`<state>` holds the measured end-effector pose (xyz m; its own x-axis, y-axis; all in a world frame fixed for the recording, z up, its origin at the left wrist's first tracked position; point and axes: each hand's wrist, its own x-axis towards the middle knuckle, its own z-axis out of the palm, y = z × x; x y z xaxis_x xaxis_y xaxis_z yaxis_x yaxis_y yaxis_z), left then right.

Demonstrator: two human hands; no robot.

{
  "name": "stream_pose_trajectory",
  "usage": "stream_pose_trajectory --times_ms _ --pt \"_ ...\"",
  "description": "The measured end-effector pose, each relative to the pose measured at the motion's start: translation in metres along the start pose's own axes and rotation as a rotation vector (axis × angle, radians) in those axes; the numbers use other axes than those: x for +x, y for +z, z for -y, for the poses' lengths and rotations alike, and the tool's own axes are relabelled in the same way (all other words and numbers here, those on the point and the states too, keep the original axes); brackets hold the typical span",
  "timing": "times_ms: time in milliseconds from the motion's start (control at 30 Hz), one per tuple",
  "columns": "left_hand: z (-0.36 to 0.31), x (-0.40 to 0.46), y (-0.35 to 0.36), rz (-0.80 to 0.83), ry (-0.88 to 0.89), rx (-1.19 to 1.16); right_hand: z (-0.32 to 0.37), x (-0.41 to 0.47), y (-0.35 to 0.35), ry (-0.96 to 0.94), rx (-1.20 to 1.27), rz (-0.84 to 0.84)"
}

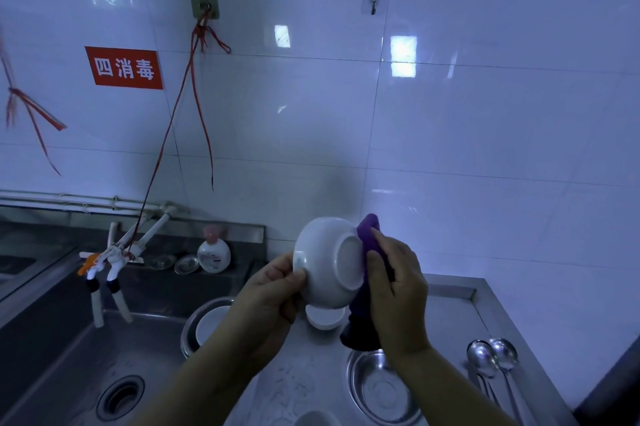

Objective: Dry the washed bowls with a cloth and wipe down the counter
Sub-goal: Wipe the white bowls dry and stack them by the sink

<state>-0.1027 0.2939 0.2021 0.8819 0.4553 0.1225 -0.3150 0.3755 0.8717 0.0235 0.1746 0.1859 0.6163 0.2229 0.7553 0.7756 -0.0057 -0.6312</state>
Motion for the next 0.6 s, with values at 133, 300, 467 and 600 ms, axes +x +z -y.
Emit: stream_pose_trajectory --times_ms 133,300,467,600 --pt "0.004 0.0 -0.001 -0.029 -0.001 0.022 0.004 0.004 -0.003 -0.259 -0.173 0.06" --pt "0.001 0.003 0.004 -0.055 -0.023 -0.034 0.001 -0.01 -0.005 -0.532 -0.234 0.126" --pt "-0.007 0.007 -0.002 -0.067 -0.007 -0.099 -0.005 -0.017 -0.01 -0.58 -0.161 0.189" --pt "-0.006 0.005 -0.006 -0.038 -0.015 -0.09 -0.01 -0.005 -0.016 -0.533 -0.132 0.149"
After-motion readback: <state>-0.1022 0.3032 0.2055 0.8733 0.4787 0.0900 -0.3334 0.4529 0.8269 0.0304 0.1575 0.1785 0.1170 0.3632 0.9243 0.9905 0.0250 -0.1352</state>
